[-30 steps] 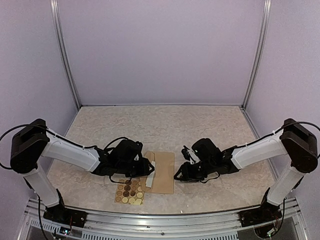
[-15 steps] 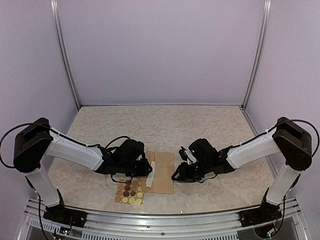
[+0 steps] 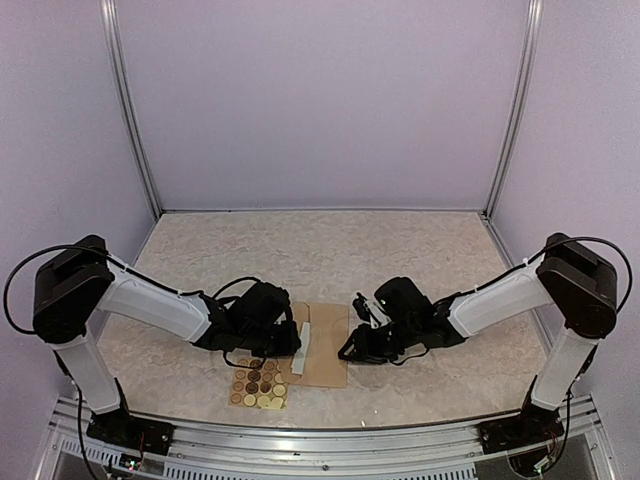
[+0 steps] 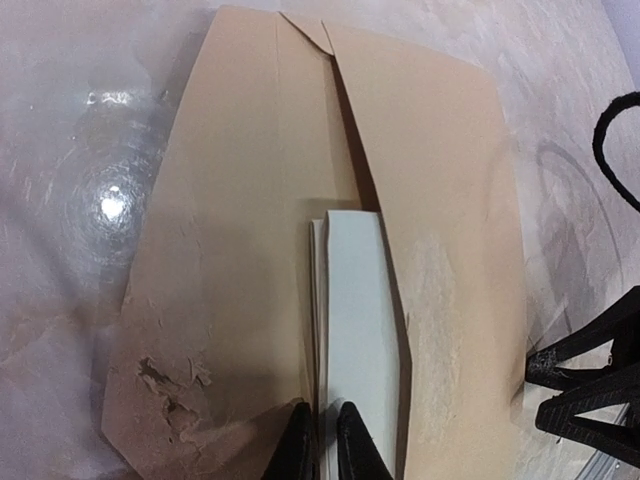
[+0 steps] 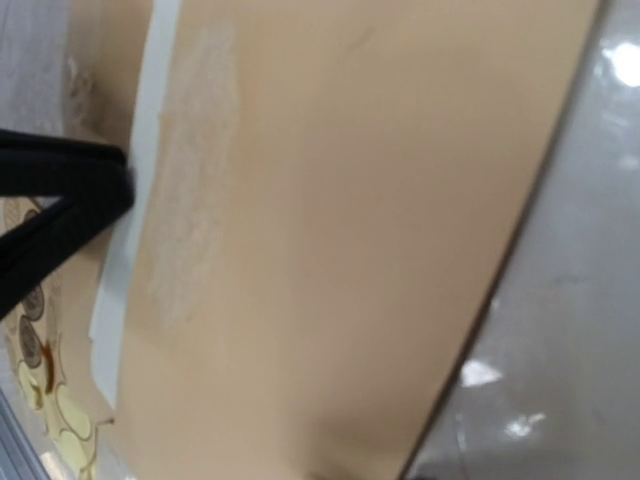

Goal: Place the letter into the envelope and seal it

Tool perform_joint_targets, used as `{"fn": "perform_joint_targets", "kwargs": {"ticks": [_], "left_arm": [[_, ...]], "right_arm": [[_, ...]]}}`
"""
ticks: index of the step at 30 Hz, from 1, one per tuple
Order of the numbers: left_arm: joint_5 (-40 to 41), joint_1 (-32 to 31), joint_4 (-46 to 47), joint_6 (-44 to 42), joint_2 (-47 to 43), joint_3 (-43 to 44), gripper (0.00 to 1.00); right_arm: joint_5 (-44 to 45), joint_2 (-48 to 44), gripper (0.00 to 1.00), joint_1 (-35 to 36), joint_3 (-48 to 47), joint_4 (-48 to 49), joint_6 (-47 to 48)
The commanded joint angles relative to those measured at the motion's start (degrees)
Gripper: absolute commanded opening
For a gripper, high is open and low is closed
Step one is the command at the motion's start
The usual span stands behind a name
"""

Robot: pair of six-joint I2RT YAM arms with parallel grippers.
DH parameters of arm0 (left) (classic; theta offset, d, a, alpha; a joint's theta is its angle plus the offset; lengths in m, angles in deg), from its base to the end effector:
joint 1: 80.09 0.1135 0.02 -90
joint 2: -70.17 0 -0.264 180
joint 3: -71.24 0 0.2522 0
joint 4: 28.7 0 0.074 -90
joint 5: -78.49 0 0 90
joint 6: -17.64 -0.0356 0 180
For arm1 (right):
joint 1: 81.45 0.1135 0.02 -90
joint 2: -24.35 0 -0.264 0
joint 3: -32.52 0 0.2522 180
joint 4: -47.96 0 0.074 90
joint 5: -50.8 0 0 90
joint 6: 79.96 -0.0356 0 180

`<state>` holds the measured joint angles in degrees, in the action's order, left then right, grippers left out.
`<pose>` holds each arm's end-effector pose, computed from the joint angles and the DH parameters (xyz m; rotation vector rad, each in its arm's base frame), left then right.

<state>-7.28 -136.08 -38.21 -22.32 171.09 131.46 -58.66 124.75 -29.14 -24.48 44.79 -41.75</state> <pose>0.1875 -0.2732 0.1241 0.0995 2.5804 -0.6891 0.1892 0.2643 0.1218 -0.1971 2.7052 1.1352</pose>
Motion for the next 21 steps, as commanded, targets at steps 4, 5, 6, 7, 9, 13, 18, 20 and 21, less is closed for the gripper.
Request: {"fn": "perform_joint_targets", "kwargs": {"ticks": [4,5,6,7,9,13,18,20,21], "left_arm": [[-2.16,-0.35,1.06,0.95,1.79,0.8,0.0],[-2.39,-0.31,1.23,1.08,2.06,0.77,0.0],[-2.71,-0.35,1.4,1.31,2.29,0.75,0.0],[-3.09,-0.35,1.64,1.48,2.4,0.82,0.0],[-3.49,-0.39,2.09,1.71,2.67,0.67,0.0],[-3.88,-0.52,2.58,2.18,2.87,0.59,0.0],[-3.88,-0.87,3.24,2.56,3.04,0.73,0.0],[-5.09,-0.97,3.39,2.6,3.28,0.76,0.0],[-5.3,-0.97,3.46,2.59,3.44,0.8,0.0]], "right_arm": [[-0.16,1.85,0.3,-0.37,-0.09,-0.75,-0.31],[-0.29,1.94,0.3,-0.39,0.0,-0.65,-0.33],[-0.33,2.01,0.3,-0.37,0.06,-0.52,-0.41],[-0.45,2.05,0.3,-0.37,0.09,-0.37,-0.48],[-0.42,2.12,0.3,-0.37,0.09,-0.23,-0.58],[-0.35,2.31,0.3,-0.38,0.09,-0.05,-0.68],[-0.33,2.68,0.3,-0.35,0.0,0.1,-0.83],[-0.39,2.82,0.3,-0.37,-0.04,0.18,-0.82],[-0.48,2.93,0.3,-0.39,-0.08,0.22,-0.85]]}}
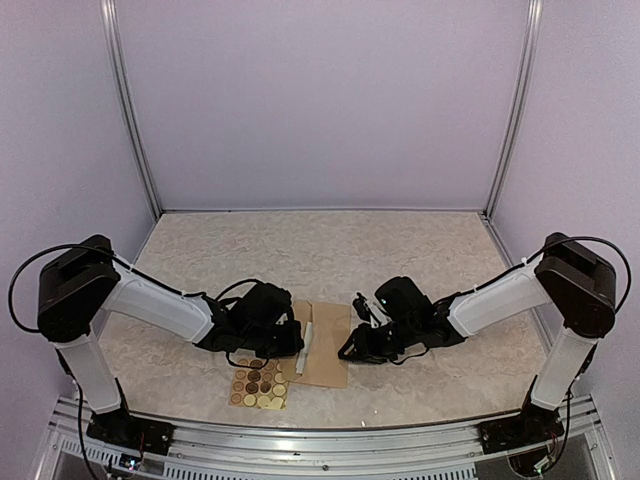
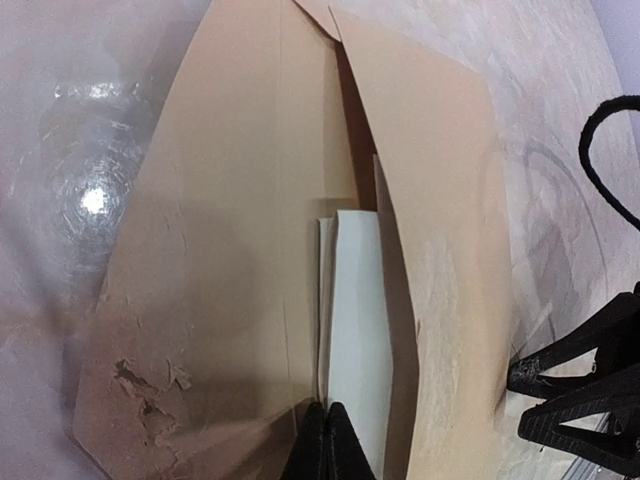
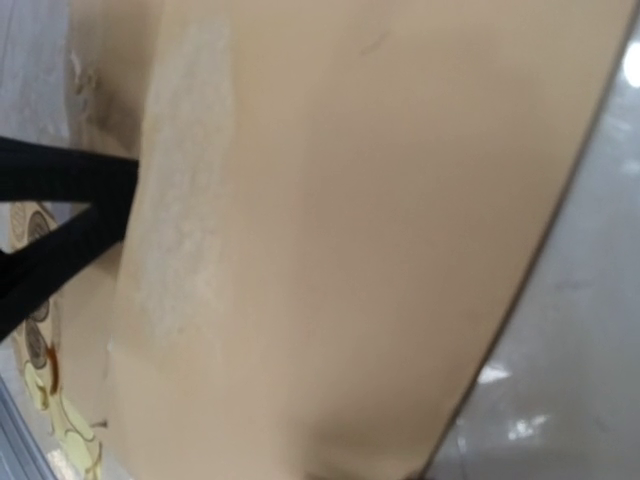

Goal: Place the letter into the envelope and seal it

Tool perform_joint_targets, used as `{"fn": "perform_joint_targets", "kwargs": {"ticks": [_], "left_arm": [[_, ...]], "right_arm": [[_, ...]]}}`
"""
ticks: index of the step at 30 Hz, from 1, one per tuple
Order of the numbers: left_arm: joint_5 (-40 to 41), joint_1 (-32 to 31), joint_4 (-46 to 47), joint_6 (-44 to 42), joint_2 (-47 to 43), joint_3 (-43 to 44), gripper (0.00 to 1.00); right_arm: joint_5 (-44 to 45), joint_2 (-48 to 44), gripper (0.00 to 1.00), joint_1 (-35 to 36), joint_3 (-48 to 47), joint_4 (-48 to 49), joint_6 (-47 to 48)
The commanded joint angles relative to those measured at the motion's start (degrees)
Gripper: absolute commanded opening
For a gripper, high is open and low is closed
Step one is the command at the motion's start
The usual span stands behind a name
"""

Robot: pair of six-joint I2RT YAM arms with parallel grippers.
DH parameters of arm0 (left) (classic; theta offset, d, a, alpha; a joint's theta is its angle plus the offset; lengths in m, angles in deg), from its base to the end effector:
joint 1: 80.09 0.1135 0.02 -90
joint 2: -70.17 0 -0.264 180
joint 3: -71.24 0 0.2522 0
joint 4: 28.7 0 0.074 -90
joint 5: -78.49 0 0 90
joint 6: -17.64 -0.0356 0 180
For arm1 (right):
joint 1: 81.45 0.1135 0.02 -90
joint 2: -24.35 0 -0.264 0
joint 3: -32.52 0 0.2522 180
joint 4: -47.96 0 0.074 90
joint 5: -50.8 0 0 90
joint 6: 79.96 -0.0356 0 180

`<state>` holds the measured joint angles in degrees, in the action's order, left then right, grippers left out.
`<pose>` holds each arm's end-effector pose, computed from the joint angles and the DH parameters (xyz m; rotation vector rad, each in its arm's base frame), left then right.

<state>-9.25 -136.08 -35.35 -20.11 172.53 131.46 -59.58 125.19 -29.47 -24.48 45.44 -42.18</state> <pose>0.1889 -0.2775 0.1197 0.0652 2.5859 -0.7581 0.1908 0.2642 0.1204 -0.1893 2.7091 1.1548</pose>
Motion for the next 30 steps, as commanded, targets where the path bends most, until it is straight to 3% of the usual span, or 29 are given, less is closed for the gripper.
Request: {"fn": "perform_joint_targets", "kwargs": {"ticks": [1,12,17,19,25,30], "left_arm": [[-3.58,-0.97,0.74,0.43,2.05,0.8,0.0],[-5.67,-1.36,2.55,1.09,2.91,1.18,0.0],[-2.62,-1.4,1.03,0.85,0.82,0.56,0.0],[0.16,-1.41,-0.02,-0.04,-1.99,-0.11,0.05],[7.91,-0.68,-7.7,-3.34,-13.91,-0.68,0.38],[7.64,4.47,-9.86,-2.94,-22.23,-5.37,0.43]], "right_arm": [[0.43,2.52,0.3,-0.07,-0.04,-0.41,-0.42],[0.45,2.62,0.29,-0.02,-0.16,-0.35,-0.45],[1.82,1.02,0.29,0.0,0.11,-1.53,-0.29],[2.98,-0.53,0.3,0.01,-0.11,-2.94,0.24],[5.97,-5.59,0.34,-0.08,-1.44,-7.43,3.33],[4.16,-7.27,0.34,-0.04,-2.63,-5.9,5.84]]}}
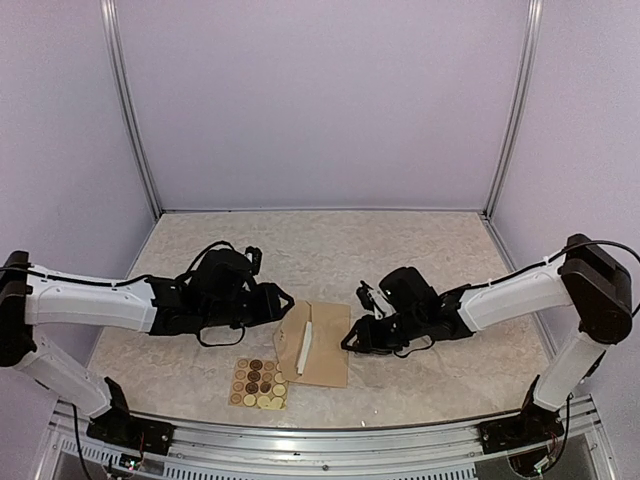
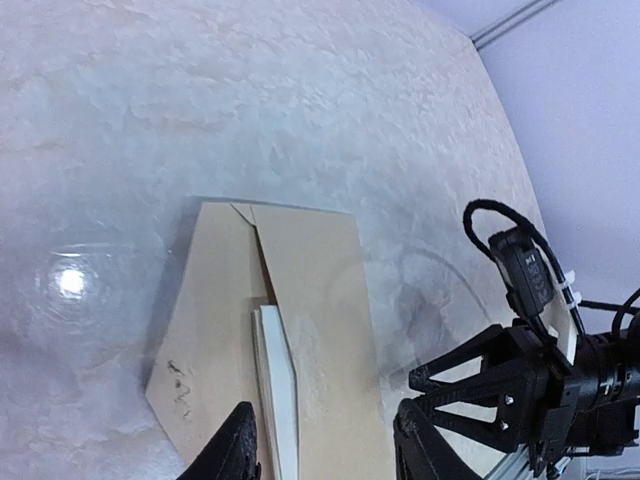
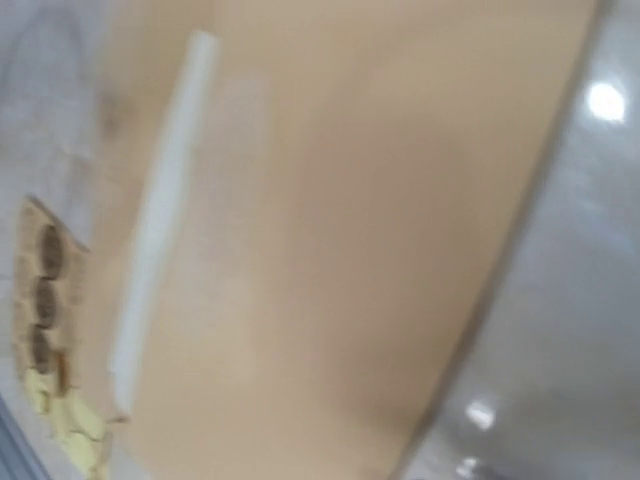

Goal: Place the letter into the envelope and seal it

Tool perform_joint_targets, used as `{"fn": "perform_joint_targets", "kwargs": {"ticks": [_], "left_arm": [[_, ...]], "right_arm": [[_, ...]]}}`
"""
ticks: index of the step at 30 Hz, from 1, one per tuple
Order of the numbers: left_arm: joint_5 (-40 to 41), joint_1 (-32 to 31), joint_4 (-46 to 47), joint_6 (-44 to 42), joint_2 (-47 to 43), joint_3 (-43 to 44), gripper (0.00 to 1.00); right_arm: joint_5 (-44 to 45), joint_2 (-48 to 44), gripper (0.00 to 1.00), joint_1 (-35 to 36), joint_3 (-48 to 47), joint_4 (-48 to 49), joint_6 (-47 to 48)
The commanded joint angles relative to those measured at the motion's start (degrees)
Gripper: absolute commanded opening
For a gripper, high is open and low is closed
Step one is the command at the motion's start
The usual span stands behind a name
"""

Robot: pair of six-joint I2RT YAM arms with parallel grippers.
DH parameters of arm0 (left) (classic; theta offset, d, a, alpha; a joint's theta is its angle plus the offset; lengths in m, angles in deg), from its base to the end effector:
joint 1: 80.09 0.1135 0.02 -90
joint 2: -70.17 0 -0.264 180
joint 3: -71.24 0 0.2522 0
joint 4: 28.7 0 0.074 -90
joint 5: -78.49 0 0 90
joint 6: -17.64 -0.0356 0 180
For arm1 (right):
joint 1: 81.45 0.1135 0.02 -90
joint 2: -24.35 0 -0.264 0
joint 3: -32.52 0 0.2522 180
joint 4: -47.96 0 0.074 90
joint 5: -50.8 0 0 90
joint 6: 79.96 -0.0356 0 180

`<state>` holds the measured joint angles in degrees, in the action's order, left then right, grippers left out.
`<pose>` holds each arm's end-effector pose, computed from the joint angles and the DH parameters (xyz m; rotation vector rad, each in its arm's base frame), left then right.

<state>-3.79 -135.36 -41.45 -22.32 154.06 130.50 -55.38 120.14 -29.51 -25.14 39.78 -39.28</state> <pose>0.1794 -0.2504 0.2046 0.0290 2.3562 -0.8294 0.1893 0.2579 0.1422 -0.2128 2.6618 1.0666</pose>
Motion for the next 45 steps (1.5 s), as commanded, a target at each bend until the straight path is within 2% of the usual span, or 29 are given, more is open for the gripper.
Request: {"fn": "perform_joint_targets", "kwargs": {"ticks": [1,6,11,14,17,21,30,39,45], "left_arm": [[0.94,5.32,-3.17,-0.45,-4.53,-5.72,0.43],[-5.17,10.42,1.34,0.16,-4.18,-10.58,0.42],[-9.36,11.14,6.13,1.02,-1.15,-11.97,0.35],[-8.94,11.23,6.36,1.05,1.8,-11.86,0.29],[-8.3,11.23,6.73,0.94,4.34,-11.75,0.27],[-11.58,11.23,11.59,1.42,7.0,-12.33,0.23],[-17.66,11.23,20.18,3.57,12.38,-12.48,0.34],[-20.59,10.17,26.4,4.34,13.65,-13.02,0.35],[-21.73,7.8,27.12,3.79,14.0,-10.64,0.39]], "right_arm": [[-0.92,-2.15,0.34,0.0,-1.91,0.93,3.07],[-4.29,0.97,0.31,0.08,-2.61,5.2,2.94],[-6.16,4.75,0.3,0.05,-3.3,7.79,2.18],[-6.01,6.06,0.29,0.09,-3.84,7.78,1.97],[-5.97,6.98,0.29,0.09,-3.91,7.69,1.72],[-6.29,8.09,0.27,0.1,-3.66,8.1,1.27],[-6.64,9.87,0.26,0.13,-3.65,8.65,0.81],[-6.07,10.34,0.26,0.13,-3.72,8.32,0.64],[-6.14,11.07,0.25,0.08,-4.19,8.06,0.62]]}}
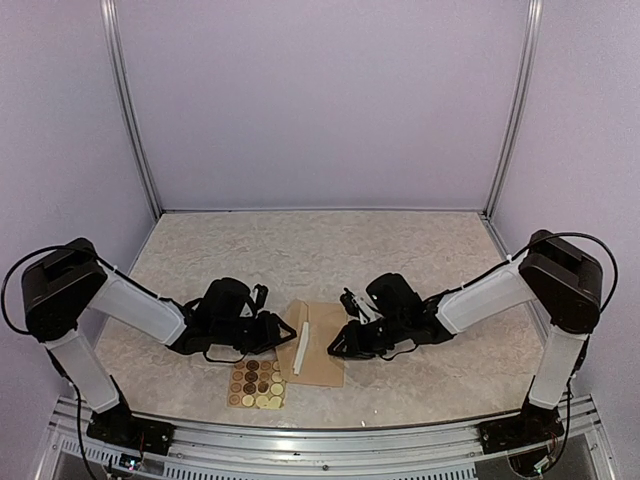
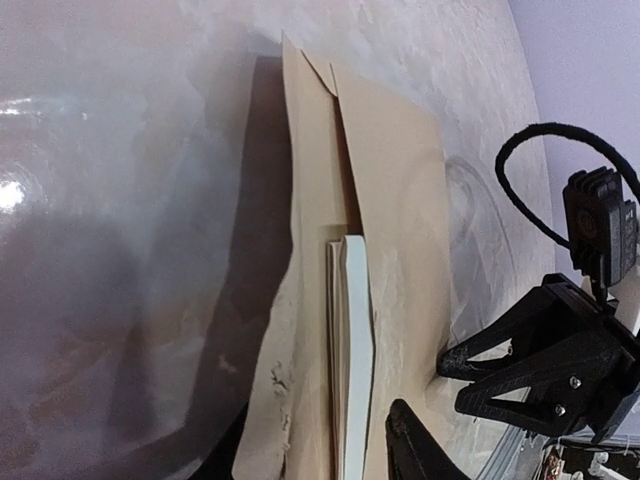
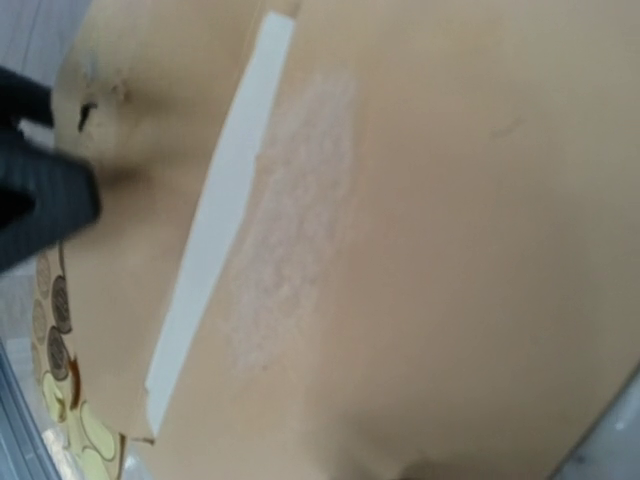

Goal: Place the letter into the envelope and seal it

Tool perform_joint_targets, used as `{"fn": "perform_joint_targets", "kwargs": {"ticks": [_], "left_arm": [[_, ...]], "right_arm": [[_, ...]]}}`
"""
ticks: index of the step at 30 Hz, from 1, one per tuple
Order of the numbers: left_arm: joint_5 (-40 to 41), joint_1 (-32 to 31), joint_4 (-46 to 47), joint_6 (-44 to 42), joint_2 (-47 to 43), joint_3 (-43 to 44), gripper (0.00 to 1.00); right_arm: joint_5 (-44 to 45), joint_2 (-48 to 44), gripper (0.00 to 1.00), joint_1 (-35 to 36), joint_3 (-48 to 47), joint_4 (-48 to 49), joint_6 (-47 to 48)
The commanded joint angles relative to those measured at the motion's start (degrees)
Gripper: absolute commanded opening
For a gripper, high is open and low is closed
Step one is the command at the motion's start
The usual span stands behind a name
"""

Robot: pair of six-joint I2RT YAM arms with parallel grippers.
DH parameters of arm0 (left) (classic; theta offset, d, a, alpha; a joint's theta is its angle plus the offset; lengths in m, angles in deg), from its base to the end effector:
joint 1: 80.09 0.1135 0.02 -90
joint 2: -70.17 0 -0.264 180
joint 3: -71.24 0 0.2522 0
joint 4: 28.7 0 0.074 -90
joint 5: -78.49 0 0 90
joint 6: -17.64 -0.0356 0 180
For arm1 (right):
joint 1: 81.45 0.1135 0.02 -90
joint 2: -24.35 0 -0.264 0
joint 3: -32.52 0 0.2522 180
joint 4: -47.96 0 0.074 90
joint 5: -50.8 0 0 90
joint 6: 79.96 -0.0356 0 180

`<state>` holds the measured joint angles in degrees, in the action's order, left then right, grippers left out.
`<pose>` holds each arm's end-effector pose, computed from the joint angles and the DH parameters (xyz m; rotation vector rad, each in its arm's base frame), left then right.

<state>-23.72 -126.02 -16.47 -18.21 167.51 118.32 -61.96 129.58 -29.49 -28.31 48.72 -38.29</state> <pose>0.2037 -0.2213 0.1144 -0.0490 2.4927 -1.1012 0.2029 0.2817 0.1180 -0.3124 2.6430 1.2136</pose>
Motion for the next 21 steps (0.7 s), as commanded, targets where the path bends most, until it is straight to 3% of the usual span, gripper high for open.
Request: {"fn": "perform_joint_targets", "kwargs": {"ticks": [1,13,21], "left_arm": [[-1.8,-2.06,2.37,-0.29,0.77,1.96,0.39],[-0.49,-6.09,1.44,-0.62,3.3,6.54,0.52],[-2.07,-6.54,3.02,0.65,7.97,6.69,0.53]], "right_arm": [[0.44,1.68,0.25,0.07,-1.09,-0.96,-0.36],[0.68,1.75,0.25,0.08,-0.94,-1.08,-0.51],[0.92,0.17,0.24,0.07,-0.72,-1.15,-0.4]]}}
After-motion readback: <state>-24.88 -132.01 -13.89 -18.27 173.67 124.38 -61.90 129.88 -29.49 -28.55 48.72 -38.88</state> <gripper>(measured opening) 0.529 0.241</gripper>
